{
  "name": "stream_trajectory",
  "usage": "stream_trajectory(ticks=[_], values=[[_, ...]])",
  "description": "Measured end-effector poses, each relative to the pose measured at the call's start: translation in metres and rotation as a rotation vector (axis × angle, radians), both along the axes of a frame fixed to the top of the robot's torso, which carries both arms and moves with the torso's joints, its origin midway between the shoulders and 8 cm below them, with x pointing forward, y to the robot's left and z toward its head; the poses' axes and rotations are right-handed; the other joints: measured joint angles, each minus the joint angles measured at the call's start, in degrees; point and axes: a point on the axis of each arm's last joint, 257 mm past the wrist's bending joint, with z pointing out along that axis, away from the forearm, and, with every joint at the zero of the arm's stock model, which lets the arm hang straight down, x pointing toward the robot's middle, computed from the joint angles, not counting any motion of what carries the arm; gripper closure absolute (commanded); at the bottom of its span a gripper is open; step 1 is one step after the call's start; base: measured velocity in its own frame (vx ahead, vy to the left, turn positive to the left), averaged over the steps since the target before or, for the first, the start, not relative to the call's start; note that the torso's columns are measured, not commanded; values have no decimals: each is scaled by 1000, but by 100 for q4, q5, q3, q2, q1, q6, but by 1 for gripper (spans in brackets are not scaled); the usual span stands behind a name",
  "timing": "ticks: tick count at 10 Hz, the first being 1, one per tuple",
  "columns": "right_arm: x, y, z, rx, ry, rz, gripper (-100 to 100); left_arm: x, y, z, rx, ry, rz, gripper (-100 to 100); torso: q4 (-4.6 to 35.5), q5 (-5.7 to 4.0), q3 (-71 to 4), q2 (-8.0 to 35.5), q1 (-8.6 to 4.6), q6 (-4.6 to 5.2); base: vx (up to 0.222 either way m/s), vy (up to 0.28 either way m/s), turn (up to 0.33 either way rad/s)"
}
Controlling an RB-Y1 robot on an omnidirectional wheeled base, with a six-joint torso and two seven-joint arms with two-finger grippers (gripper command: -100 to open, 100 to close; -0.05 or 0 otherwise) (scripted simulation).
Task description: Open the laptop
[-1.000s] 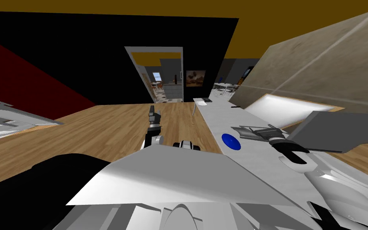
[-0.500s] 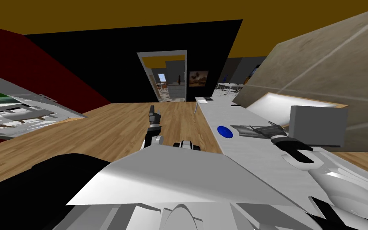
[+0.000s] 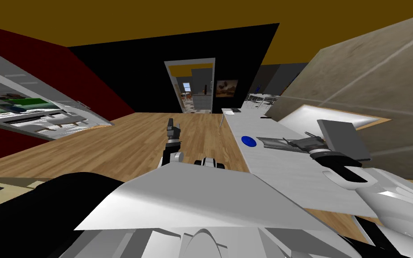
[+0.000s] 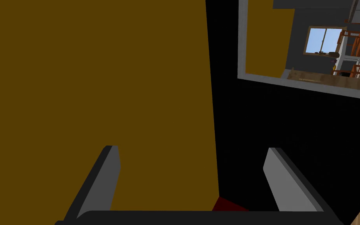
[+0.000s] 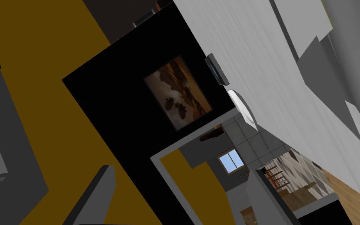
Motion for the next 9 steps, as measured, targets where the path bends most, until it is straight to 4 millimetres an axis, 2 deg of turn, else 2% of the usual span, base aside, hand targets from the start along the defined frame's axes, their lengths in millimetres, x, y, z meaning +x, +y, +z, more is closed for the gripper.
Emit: stream_trajectory(ticks=[5, 7, 9], values=[[8, 4, 36, -54, -49, 58, -100, 0, 0, 0, 0, 0, 0, 0, -1, 0, -2, -2, -5, -1, -206, -36, 131], [9, 4, 40, -62, -58, 65, -100, 0, 0, 0, 0, 0, 0, 0, -7, 2, -15, -28, 13, 3, -13, 3, 17], [-2, -6, 40, -62, -56, 55, -100, 0, 0, 0, 0, 1, 0, 0, -13, 6, -28, -44, 20, -3, 114, 30, 49]])
